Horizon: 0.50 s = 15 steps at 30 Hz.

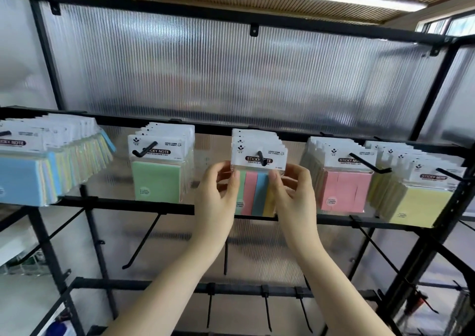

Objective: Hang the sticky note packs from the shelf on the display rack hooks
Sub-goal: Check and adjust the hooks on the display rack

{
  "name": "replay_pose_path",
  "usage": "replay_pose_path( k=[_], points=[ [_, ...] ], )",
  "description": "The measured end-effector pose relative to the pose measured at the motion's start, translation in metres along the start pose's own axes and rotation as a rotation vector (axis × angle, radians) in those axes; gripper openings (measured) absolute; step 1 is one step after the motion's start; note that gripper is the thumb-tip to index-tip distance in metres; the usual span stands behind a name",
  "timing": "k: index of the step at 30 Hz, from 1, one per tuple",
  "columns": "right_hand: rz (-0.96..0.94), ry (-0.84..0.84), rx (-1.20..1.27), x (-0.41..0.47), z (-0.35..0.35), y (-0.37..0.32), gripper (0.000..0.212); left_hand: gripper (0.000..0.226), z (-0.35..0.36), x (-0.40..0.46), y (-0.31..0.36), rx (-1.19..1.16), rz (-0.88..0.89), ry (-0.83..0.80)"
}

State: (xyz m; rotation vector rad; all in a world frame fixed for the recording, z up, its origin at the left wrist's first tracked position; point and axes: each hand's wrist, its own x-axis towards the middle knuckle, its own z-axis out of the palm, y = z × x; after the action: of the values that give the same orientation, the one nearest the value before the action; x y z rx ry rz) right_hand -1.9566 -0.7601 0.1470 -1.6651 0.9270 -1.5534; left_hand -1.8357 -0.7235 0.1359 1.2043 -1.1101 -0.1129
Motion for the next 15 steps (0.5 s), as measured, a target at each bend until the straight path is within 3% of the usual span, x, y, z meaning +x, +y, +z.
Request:
replay_pose_path(
  k=[2,7,10,15],
  points=[
    [-0.012,0.031,-0.012,-0.007,0.001,0.001,0.019,0.021,-0.006,-0.004,-0.002,0.021,0.017,-0.031],
    [-0.189,0.223,-0.098,-0.034,0.007,-0.002,0.015,0.019,-0.031,-0.016,-0.013,0.081,-0.015,-0.136],
    [-0.286,0.179,-0.164,-0.051,0.02,-0.009,0.023,0.01,-0.057,-0.022,-0.019,0.111,-0.023,-0.227],
    [-0.353,0.029,-0.248,-0.085,0.07,-0.023,0.014,0.01,-0.12,-0.032,-0.031,0.156,-0.049,-0.322]
  ],
)
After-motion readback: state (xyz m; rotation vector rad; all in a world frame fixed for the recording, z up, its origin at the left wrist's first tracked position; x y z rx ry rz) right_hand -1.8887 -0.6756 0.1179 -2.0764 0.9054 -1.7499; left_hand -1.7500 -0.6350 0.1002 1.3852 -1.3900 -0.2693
